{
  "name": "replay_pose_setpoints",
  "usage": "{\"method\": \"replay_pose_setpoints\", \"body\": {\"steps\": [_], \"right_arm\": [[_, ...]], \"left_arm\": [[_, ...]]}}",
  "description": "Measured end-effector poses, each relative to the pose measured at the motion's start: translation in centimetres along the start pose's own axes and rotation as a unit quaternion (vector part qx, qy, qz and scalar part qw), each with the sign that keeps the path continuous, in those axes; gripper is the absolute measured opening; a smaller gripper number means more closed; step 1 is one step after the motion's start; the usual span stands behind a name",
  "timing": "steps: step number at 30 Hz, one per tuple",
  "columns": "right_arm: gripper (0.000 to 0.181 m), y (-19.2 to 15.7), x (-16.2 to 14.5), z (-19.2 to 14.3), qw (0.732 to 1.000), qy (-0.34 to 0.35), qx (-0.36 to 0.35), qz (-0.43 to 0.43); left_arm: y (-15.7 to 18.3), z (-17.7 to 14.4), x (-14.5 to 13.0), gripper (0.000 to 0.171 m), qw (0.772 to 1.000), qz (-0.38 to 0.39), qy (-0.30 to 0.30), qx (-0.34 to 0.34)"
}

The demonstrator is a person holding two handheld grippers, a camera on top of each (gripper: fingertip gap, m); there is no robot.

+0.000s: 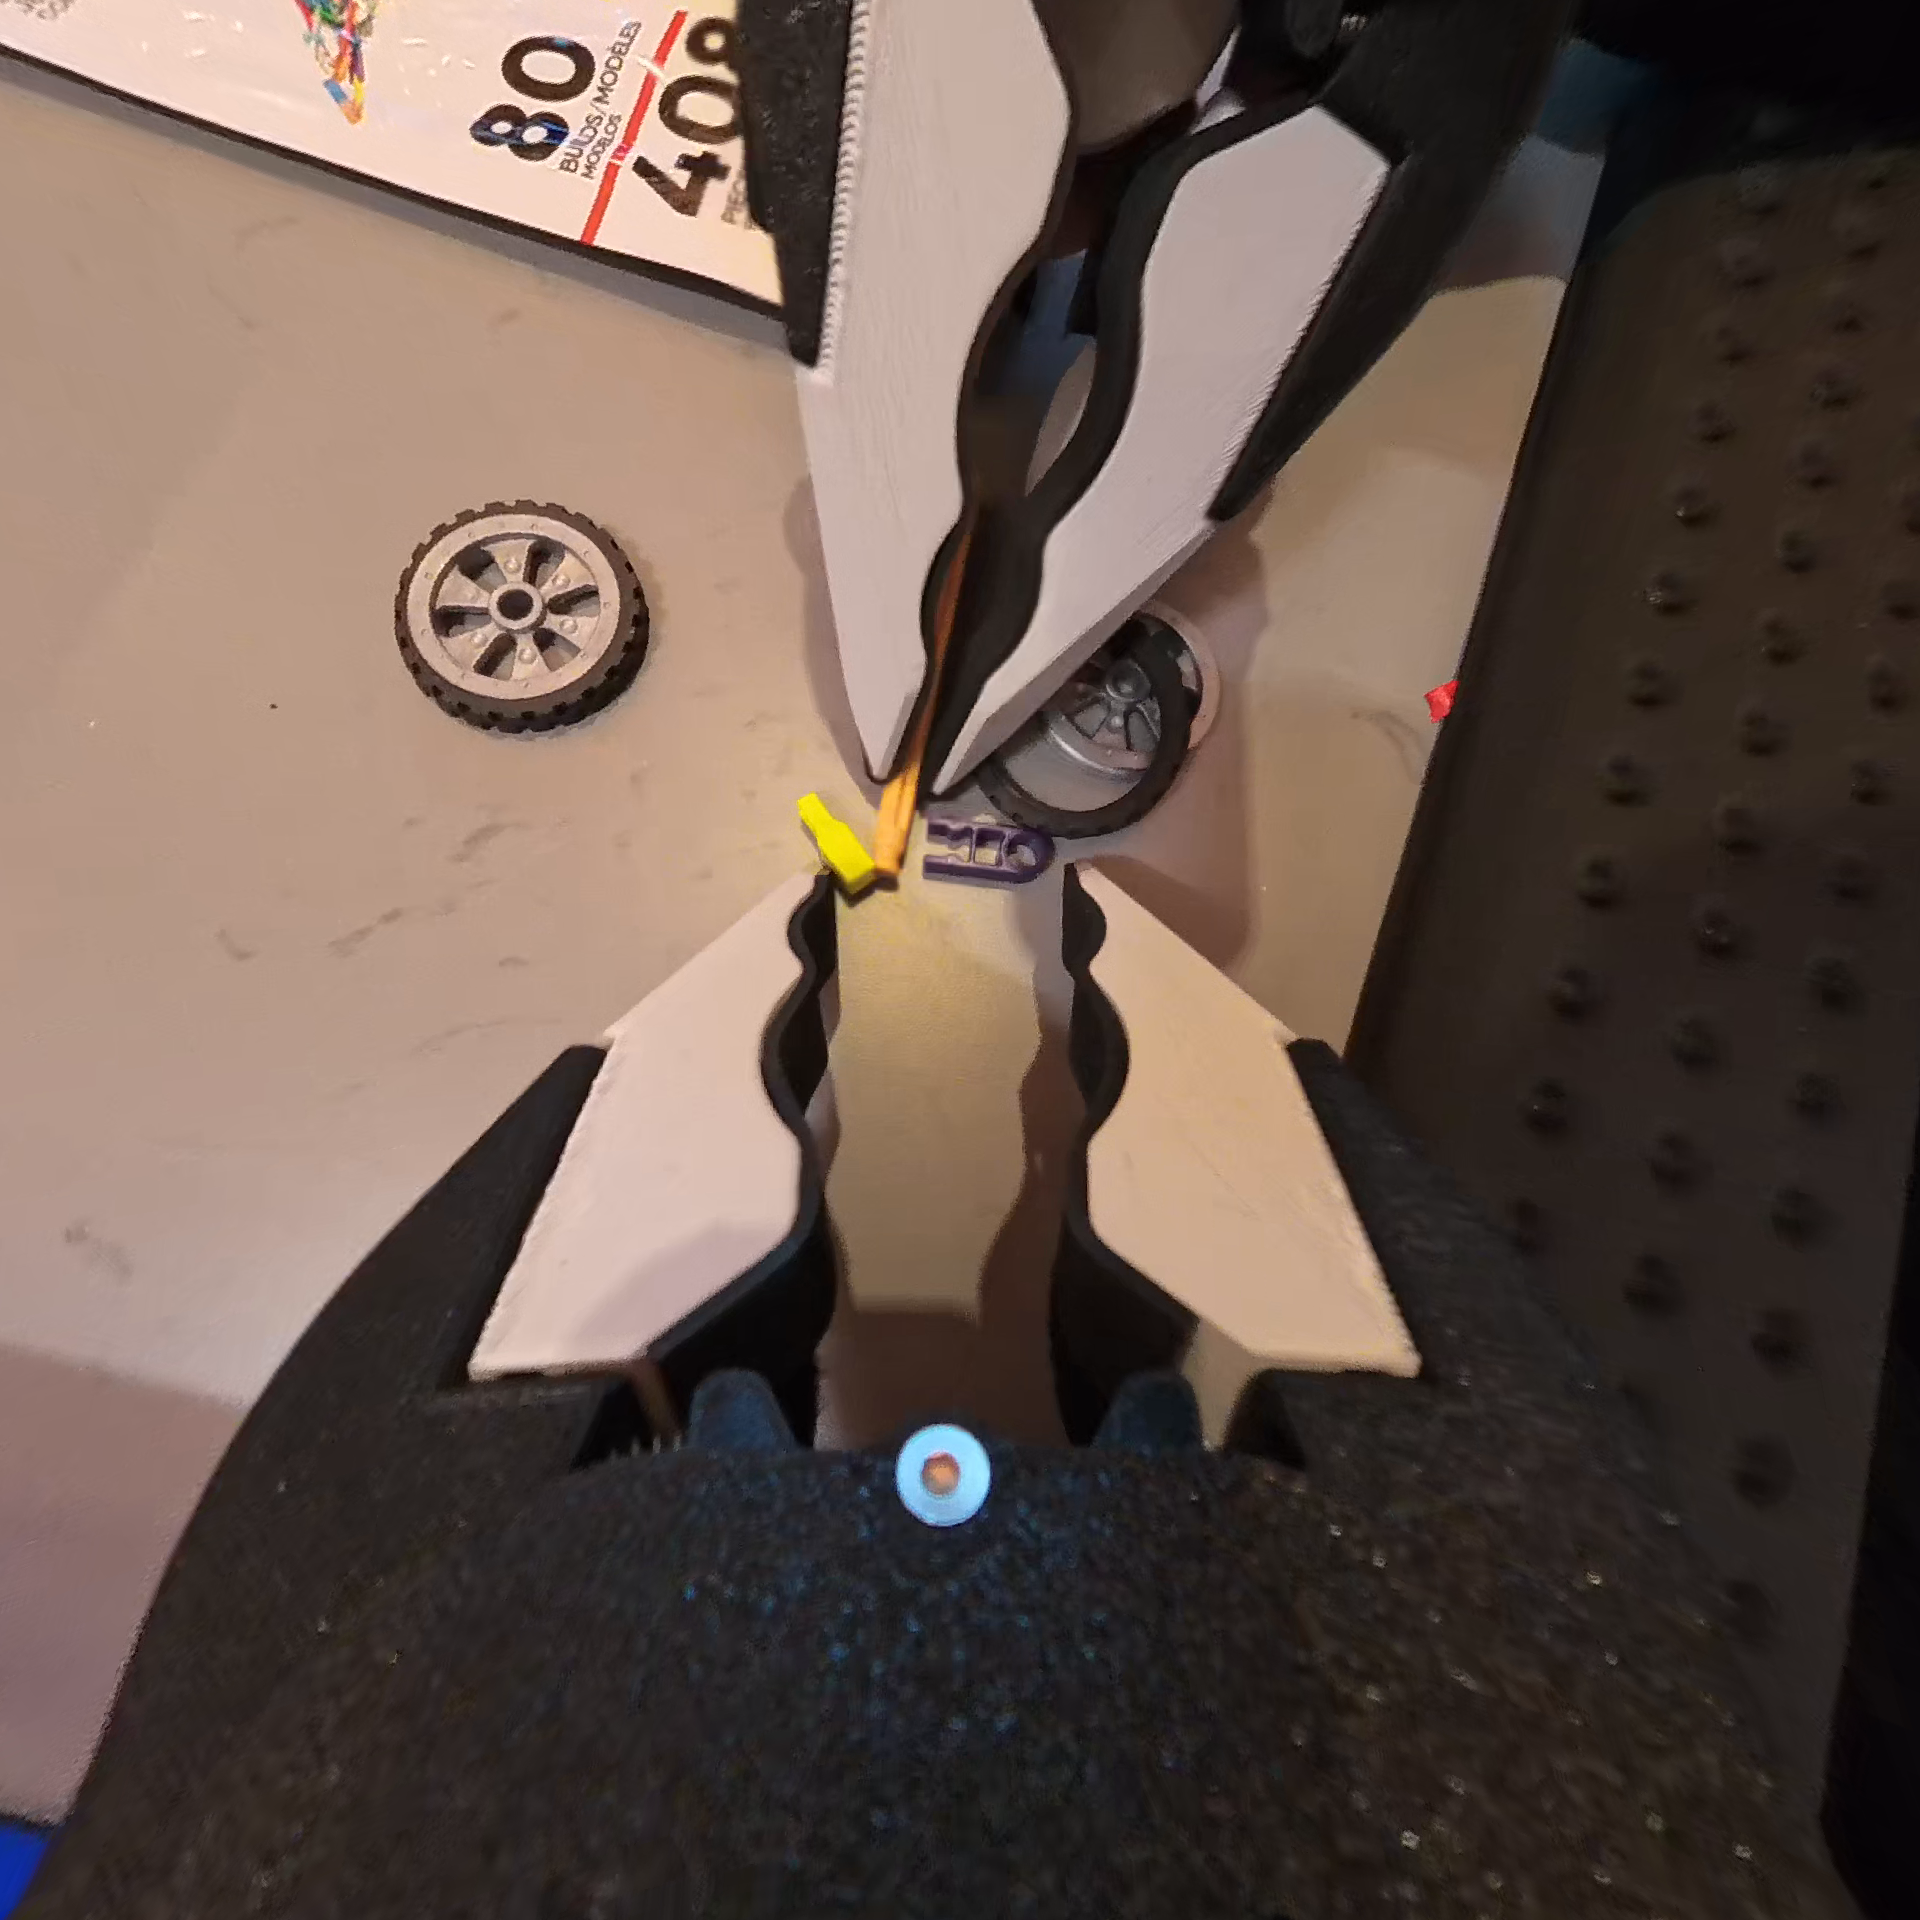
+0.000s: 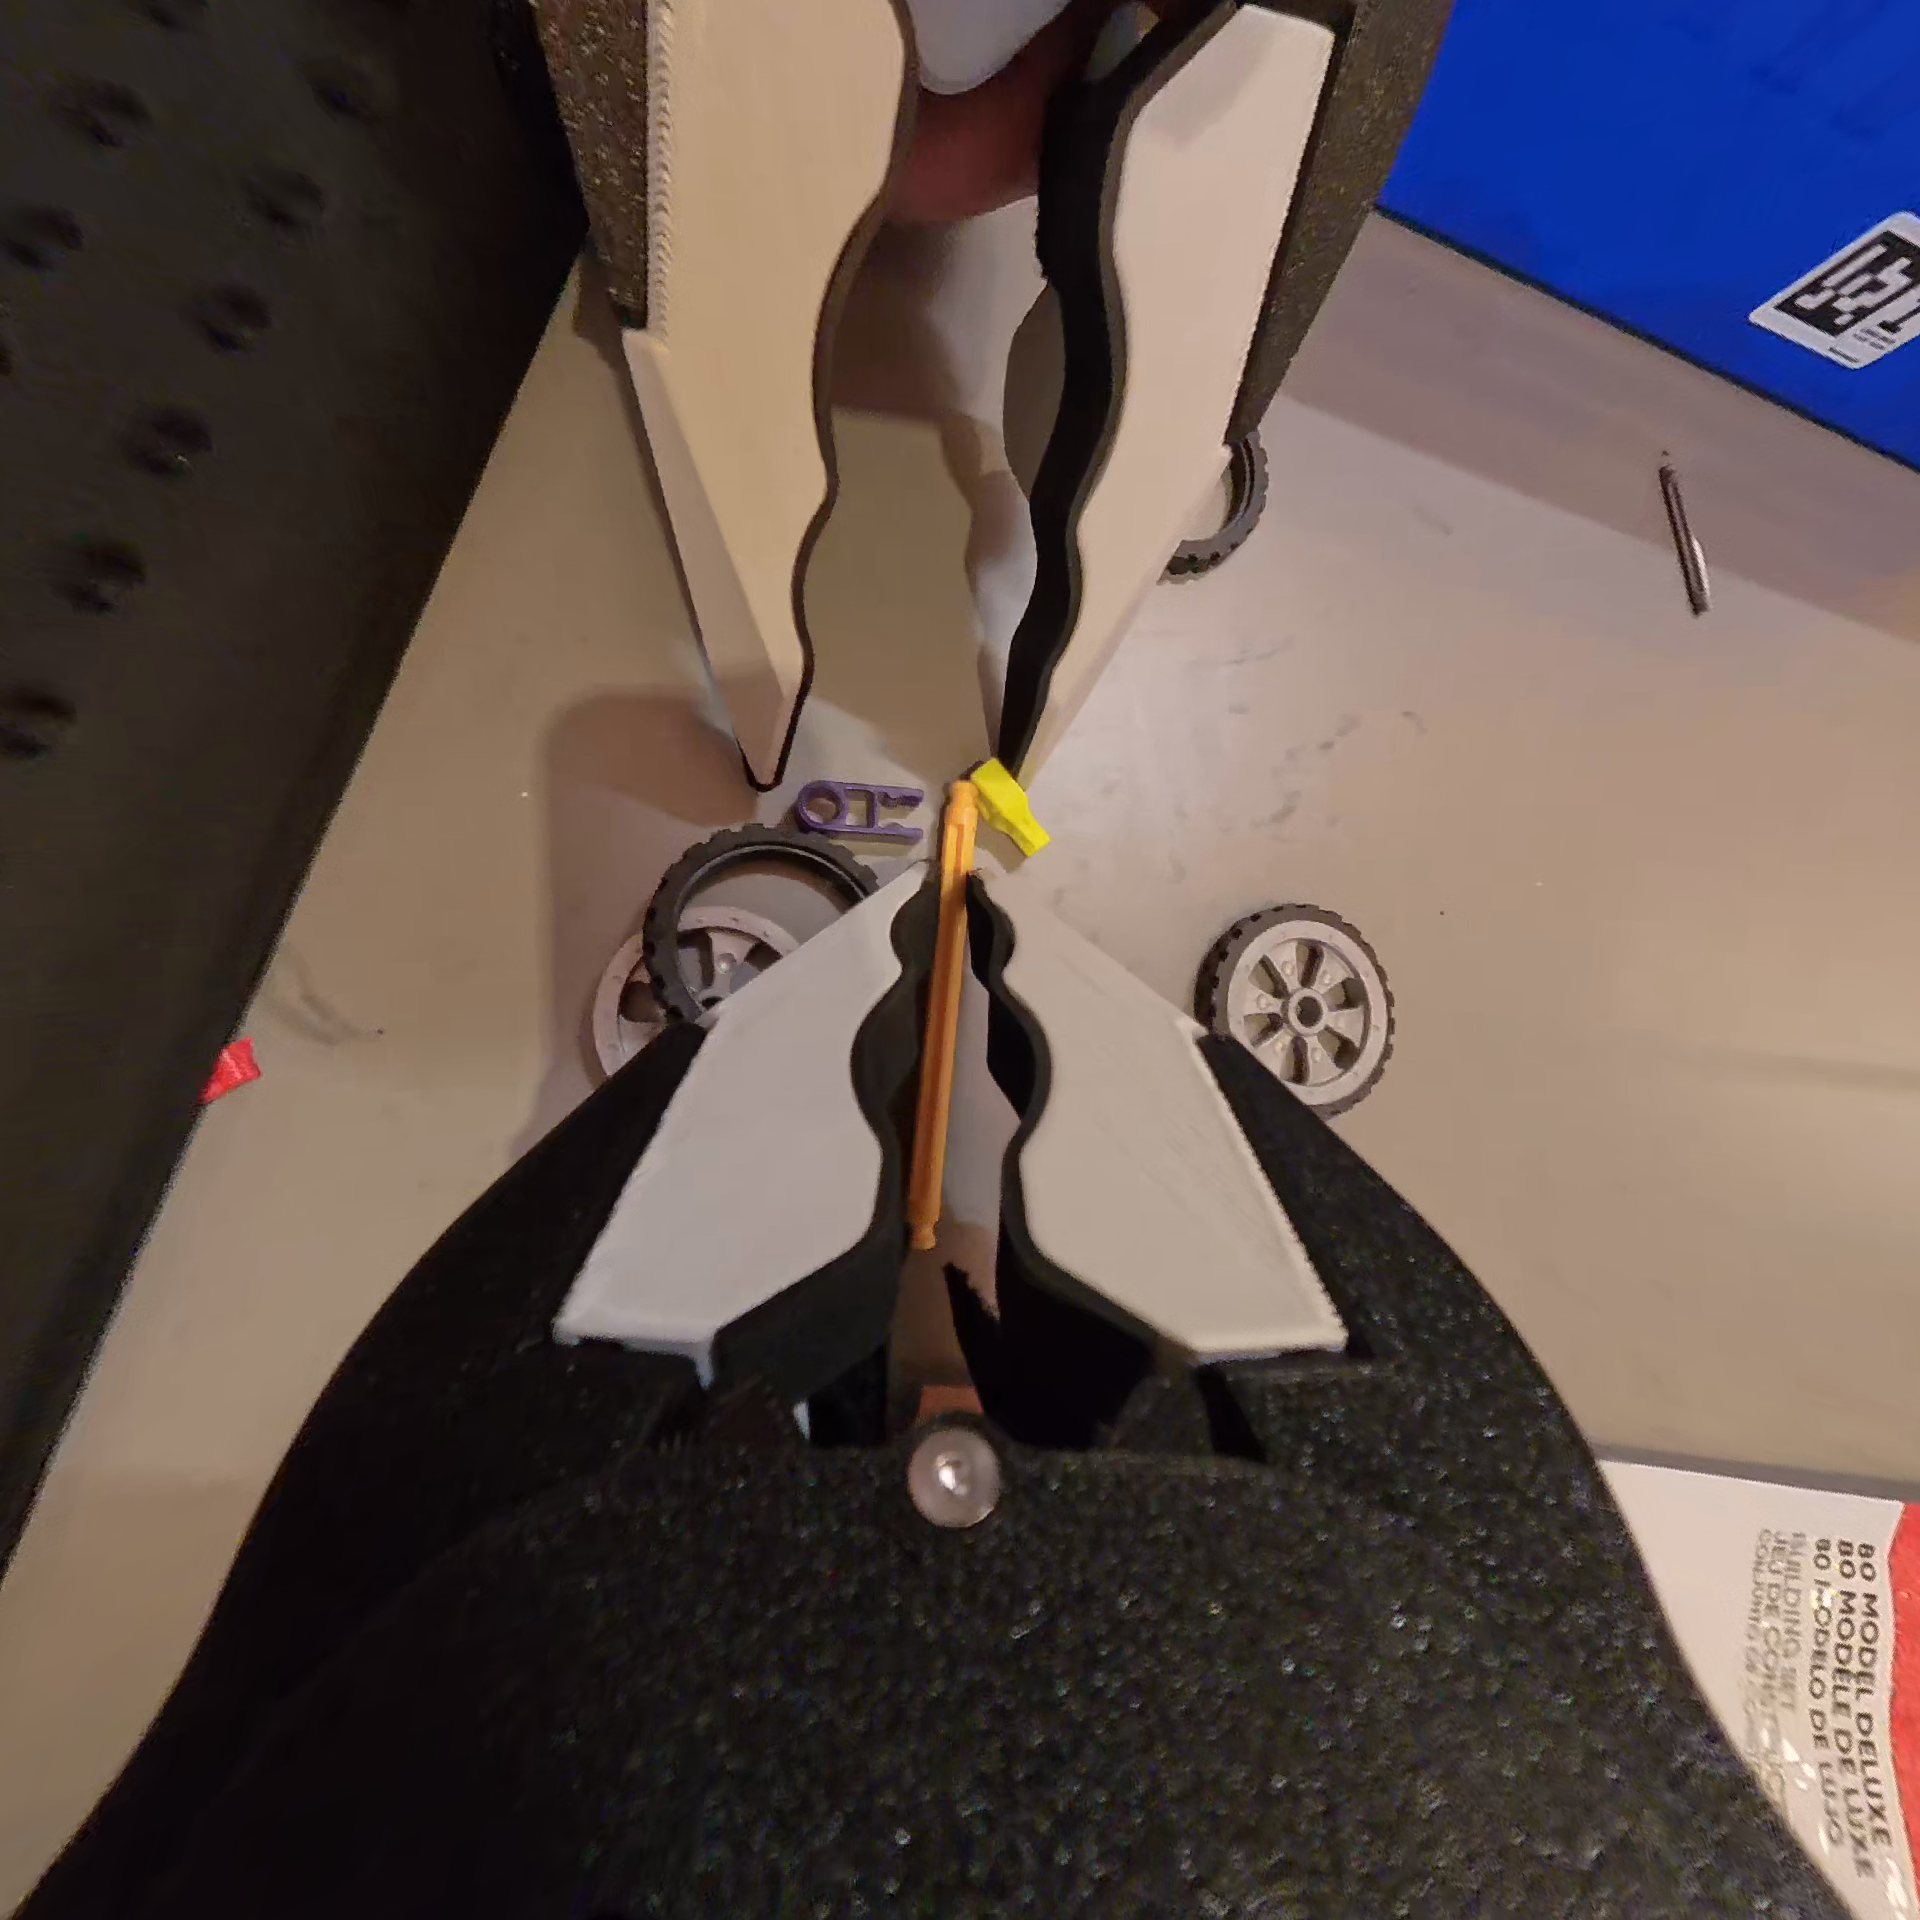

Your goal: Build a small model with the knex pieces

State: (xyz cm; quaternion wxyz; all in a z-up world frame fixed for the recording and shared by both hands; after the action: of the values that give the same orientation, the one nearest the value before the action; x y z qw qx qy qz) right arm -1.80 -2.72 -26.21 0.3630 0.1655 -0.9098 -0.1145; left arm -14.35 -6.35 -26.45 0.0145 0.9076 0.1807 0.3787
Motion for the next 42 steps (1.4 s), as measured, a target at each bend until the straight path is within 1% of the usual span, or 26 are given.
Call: {"method": "replay_pose_setpoints", "body": {"steps": [2,6,10,13,15,18,22,27,36,39,42], "right_arm": [[0.005,-0.1,0.1,0.0,1.0,0.001,0.002,0.001],[0.005,-0.2,0.2,0.0,1.0,-0.004,0.002,0.002],[0.005,-0.3,0.1,-0.1,1.0,-0.008,0.001,0.005],[0.005,-0.4,0.1,-0.2,1.0,-0.008,0.006,0.006],[0.005,-0.4,0.0,-0.3,1.0,-0.008,0.009,0.006],[0.005,-0.4,0.0,-0.3,1.0,-0.008,0.006,0.003],[0.005,-0.1,-0.3,-0.5,1.0,-0.008,-0.002,0.005],[0.005,0.0,-0.4,-0.6,1.0,-0.002,-0.003,0.0],[0.005,-0.1,-0.4,-0.6,1.0,-0.004,-0.002,-0.008],[0.005,0.2,-0.8,-1.0,1.0,-0.011,-0.008,-0.002],[0.004,0.2,-1.0,-0.9,1.0,-0.023,-0.01,0.004]], "left_arm": [[-0.2,-0.3,-0.2,0.039,1.0,-0.006,-0.003,0.011],[0.0,-0.3,-0.3,0.042,1.0,-0.002,-0.006,0.012],[0.7,0.0,0.0,0.045,1.0,0.002,-0.005,-0.007],[0.9,0.3,0.2,0.047,1.0,0.003,-0.005,-0.003],[1.2,0.5,0.3,0.048,1.0,0.001,0.003,-0.022],[1.1,0.2,0.2,0.05,1.0,0.008,-0.006,0.0],[0.4,-0.4,0.3,0.053,0.999,0.002,0.003,0.041],[0.4,0.3,0.3,0.053,0.999,0.004,-0.013,0.034],[0.5,0.2,0.7,0.048,1.0,0.012,-0.006,0.006],[-0.2,-0.5,0.9,0.041,1.0,0.007,0.0,0.015],[-0.9,-1.0,1.0,0.03,1.0,0.01,-0.006,0.014]]}}
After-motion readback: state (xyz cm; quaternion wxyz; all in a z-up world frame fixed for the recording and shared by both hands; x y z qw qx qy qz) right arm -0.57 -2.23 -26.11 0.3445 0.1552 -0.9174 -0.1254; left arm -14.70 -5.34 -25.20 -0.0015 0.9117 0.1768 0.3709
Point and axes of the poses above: each gripper's, where its closed fingertips meet, z out along the fingers, x out of its top, y = z × x across the jaws, the point moved 9 cm from there along -z, back along the fingers, and after that the axes turned 6 degrees about -x, right-handed, at the moved point
